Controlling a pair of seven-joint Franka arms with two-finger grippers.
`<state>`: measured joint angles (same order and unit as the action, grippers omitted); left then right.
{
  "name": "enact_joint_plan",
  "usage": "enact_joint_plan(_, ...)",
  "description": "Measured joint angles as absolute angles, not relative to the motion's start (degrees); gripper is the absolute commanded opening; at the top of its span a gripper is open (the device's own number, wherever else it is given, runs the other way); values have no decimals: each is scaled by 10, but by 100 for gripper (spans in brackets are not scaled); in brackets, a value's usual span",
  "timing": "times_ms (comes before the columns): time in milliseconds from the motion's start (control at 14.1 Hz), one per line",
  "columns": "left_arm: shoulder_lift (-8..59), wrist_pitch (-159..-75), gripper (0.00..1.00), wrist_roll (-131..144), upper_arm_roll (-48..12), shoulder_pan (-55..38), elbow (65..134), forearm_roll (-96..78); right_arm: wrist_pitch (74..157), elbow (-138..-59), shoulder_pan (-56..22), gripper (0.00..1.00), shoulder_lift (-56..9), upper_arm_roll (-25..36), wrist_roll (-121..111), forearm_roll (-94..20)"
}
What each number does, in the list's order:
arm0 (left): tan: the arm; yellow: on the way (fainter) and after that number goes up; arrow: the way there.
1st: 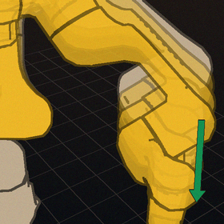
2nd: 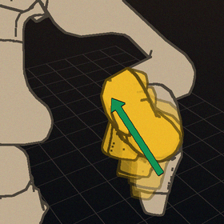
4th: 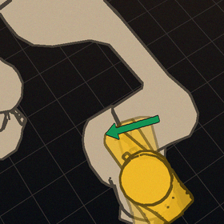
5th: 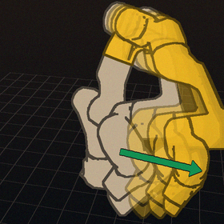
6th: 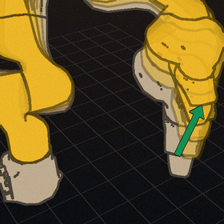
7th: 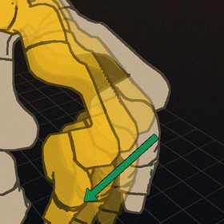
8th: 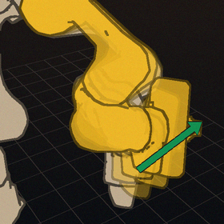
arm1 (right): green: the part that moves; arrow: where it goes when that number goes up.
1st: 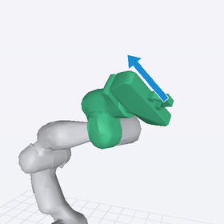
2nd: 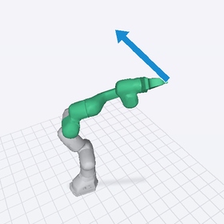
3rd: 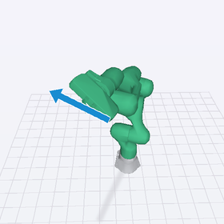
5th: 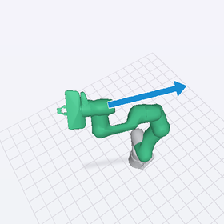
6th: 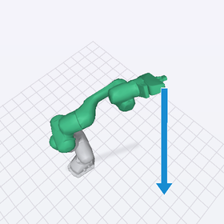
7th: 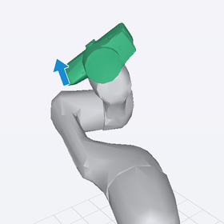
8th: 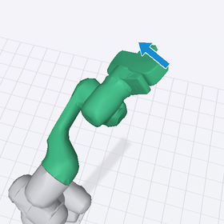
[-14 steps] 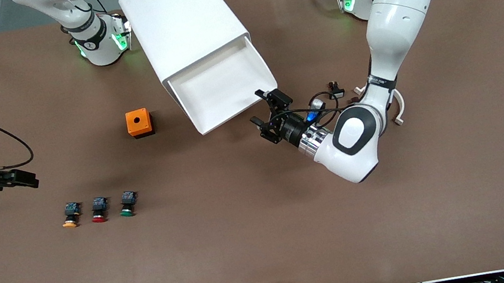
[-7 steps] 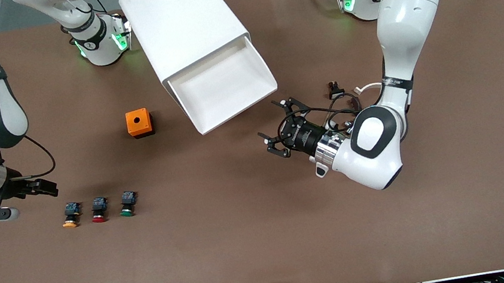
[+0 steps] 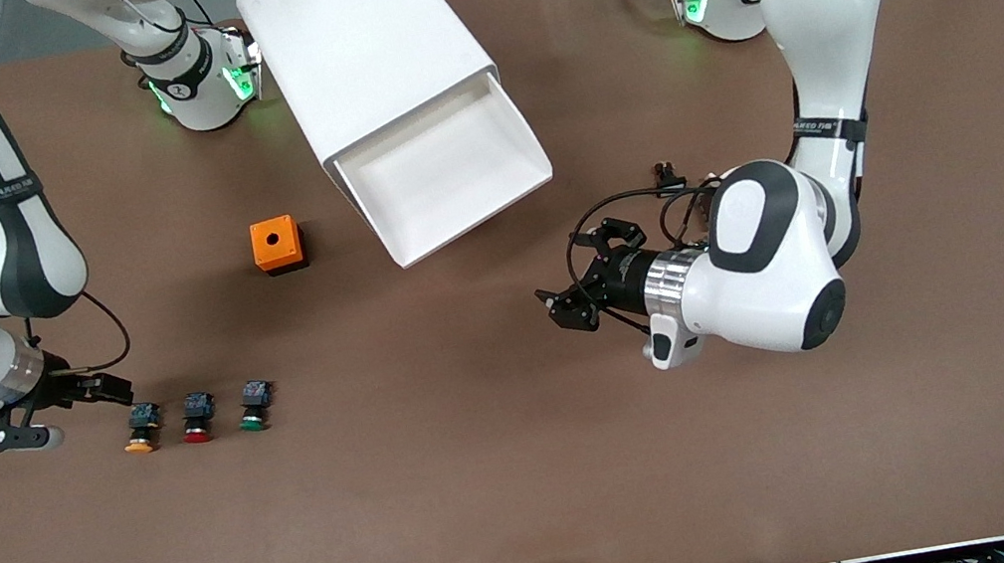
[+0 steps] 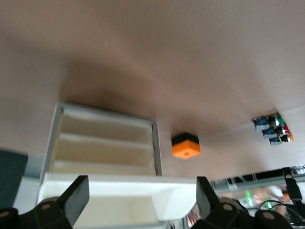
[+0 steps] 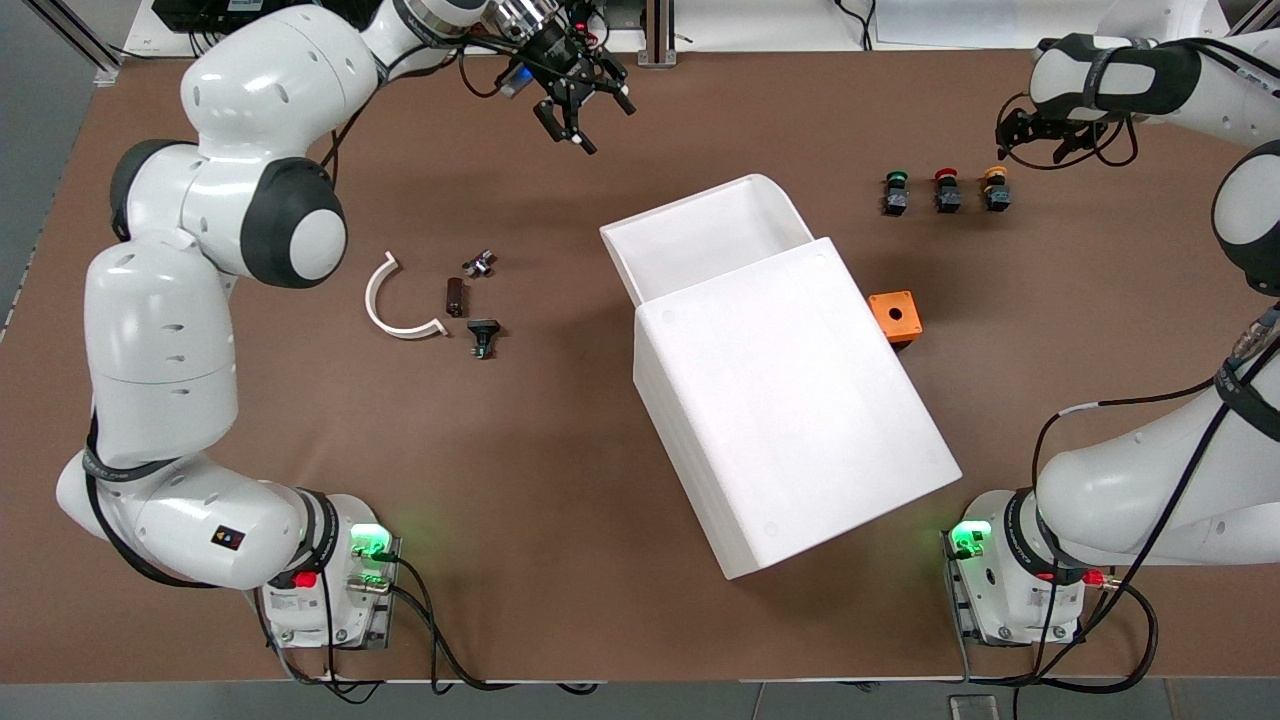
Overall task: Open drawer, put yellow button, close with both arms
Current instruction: 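Release the drawer with the left gripper while the right gripper reaches the yellow button, then grasp the yellow-capped button with the right gripper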
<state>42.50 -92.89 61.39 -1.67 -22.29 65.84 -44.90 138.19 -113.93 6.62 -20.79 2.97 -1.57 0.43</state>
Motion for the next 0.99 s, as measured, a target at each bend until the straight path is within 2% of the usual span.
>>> enact_joint_plan(496, 386, -987, 99, 596, -16, -243, 659, -238, 1447, -1139, 69, 100, -265, 29, -16, 4)
enact_joint_plan(992, 378, -1031, 99, 596, -16, -279, 662, -51, 1479, -1138, 69, 100, -308, 29, -16, 4)
